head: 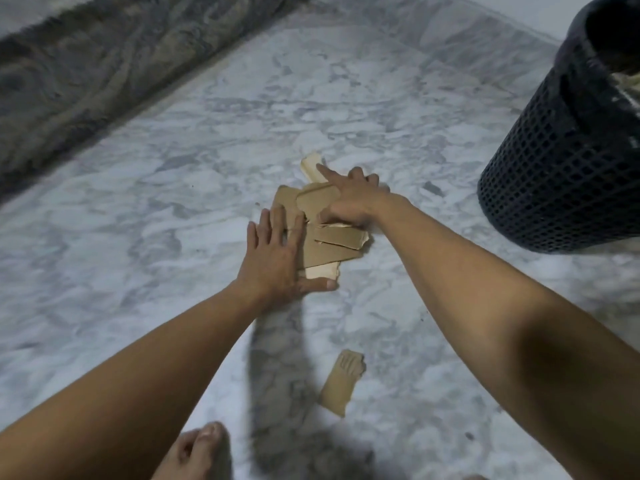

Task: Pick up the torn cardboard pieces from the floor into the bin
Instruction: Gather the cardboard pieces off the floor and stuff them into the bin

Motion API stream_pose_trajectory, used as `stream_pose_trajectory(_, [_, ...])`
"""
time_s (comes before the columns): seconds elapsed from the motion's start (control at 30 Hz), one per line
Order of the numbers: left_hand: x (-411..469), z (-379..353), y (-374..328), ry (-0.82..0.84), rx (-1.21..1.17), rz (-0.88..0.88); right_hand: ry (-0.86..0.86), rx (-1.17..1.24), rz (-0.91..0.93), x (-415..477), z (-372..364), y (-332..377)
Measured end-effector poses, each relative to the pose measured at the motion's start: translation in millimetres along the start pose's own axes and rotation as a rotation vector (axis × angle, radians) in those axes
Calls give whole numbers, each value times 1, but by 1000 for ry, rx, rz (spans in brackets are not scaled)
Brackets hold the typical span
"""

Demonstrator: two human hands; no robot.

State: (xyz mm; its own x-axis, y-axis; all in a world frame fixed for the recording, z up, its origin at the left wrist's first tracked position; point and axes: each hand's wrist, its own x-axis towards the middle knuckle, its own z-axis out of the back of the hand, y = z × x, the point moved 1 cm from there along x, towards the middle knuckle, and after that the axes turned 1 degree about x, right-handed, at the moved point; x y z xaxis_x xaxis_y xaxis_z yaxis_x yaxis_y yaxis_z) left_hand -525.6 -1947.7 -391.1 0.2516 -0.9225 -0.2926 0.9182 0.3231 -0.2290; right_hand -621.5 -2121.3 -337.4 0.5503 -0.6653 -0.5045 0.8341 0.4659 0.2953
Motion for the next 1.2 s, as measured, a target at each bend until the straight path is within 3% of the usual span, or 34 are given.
stream_pose_trajectory(0.13, [-16,-2,-12,-29,-55,-37,-4,56,-24,-8,-6,-17])
stream_pose_trajectory(0.27, [-44,-11,-21,73,-12,-76,-27,20,38,-17,-19,-21])
stream_pose_trajectory(0.47, [-39,-20,-18,-70,118,-114,-98,-16,71,-46,-46,-42])
stream_pose_trajectory(0.67, [-9,-4,-16,-282,-3,-209,-102,141,31,-75,-46,-45])
stream_pose_trajectory(0.73, [8,-1,-23,-263,36,-360,-131,215,35,-87,-58,-44])
stream_pose_trajectory(0.83, [31,-3,-28,-109,104,-484,-212,243,-54,-111,-75,-50])
stream_pose_trajectory(0.93, [41,-11,-28,-64,222,-467,-190,190,-165,-146,-103,-53])
stream_pose_trajectory(1.13, [38,-14,-48,-77,155,-418,-206,206,-260,-221,-162,-31])
stream_pose_trajectory(1.2, [37,-15,-50,-92,157,-393,-221,93,-246,-227,-185,-14])
